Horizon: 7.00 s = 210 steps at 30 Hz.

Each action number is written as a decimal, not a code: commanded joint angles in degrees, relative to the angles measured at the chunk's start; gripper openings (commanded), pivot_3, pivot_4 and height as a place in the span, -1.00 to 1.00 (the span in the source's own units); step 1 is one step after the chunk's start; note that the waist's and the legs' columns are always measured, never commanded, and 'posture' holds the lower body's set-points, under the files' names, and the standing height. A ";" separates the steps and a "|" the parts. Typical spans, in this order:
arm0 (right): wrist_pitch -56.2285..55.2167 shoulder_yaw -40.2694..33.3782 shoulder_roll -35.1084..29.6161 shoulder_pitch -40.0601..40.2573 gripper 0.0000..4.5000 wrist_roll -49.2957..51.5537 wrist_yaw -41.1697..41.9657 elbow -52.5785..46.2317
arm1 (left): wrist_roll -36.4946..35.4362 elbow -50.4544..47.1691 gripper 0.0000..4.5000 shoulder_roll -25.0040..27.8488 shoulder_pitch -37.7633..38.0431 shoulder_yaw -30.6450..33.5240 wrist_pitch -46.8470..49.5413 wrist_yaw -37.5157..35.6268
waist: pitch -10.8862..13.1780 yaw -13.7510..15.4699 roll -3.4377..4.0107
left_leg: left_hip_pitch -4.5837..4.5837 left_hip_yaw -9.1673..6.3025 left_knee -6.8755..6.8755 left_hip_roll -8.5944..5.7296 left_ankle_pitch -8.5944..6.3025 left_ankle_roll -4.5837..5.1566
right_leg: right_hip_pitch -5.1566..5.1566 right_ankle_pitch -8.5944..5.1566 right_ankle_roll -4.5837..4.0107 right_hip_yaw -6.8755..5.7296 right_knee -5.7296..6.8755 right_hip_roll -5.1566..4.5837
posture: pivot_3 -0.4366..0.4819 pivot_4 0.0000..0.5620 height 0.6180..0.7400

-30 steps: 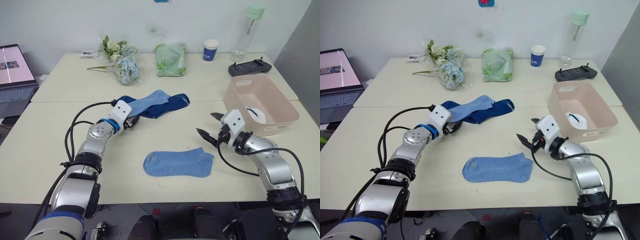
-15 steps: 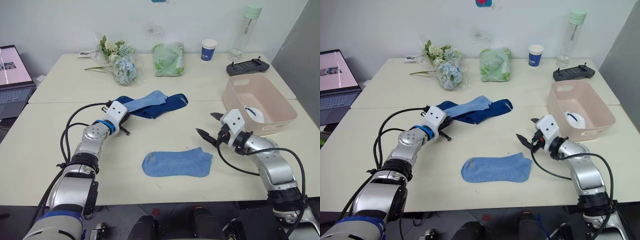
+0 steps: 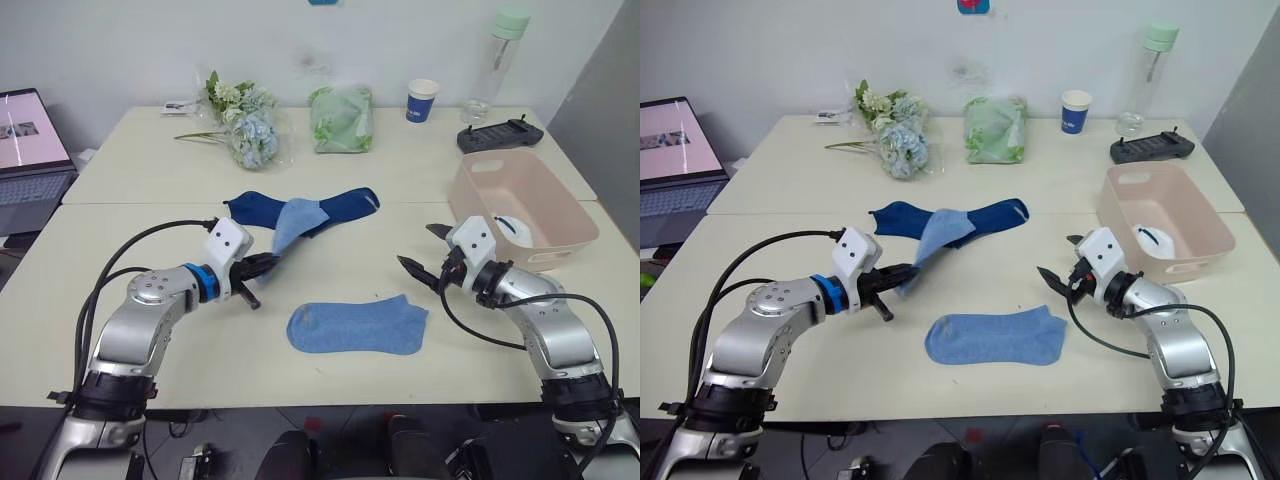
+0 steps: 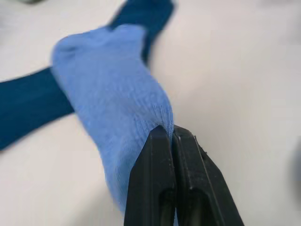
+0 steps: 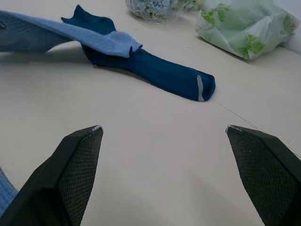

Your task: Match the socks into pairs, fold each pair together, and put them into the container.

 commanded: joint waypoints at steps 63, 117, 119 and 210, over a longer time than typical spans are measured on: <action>27.10 3.71 4.19 -6.42 -0.52 9.74 -5.55 -0.55 | 10.65 45.59 -0.52 -12.81 -20.38 0.19 -29.18 -0.52 | -0.01 -0.43 0.01 | -0.04 0.06 0.01 -0.22 0.02 -0.05 | -0.14 0.01 0.00 -0.02 -0.01 0.04 | -0.05 -0.47 1.00; 11.29 11.74 6.72 -25.68 0.03 1.86 10.89 18.56 | -35.32 -24.37 -0.31 -6.14 25.16 9.04 16.41 13.68 | 0.00 -0.23 0.02 | 0.05 0.10 -0.17 -0.08 0.03 -0.09 | -0.08 -0.02 -0.07 0.02 -0.10 0.03 | -0.05 -0.47 1.00; 13.00 9.19 5.83 -23.43 0.20 4.17 11.09 14.57 | -36.71 -25.70 -0.05 -1.08 25.30 10.76 17.03 10.48 | 0.01 -0.28 0.02 | 0.04 0.09 -0.17 -0.08 0.03 -0.08 | -0.08 -0.02 -0.07 0.02 -0.10 0.03 | -0.05 -0.47 1.00; -2.55 12.19 -12.87 -6.51 -0.97 -0.29 23.59 -2.13 | -3.35 0.76 -1.00 -18.58 0.78 7.76 -1.05 11.89 | 0.07 -0.46 -0.06 | -0.79 -0.62 0.60 -0.16 0.03 -0.10 | -0.25 0.05 0.03 -0.54 -0.03 -0.06 | -0.05 -0.47 1.00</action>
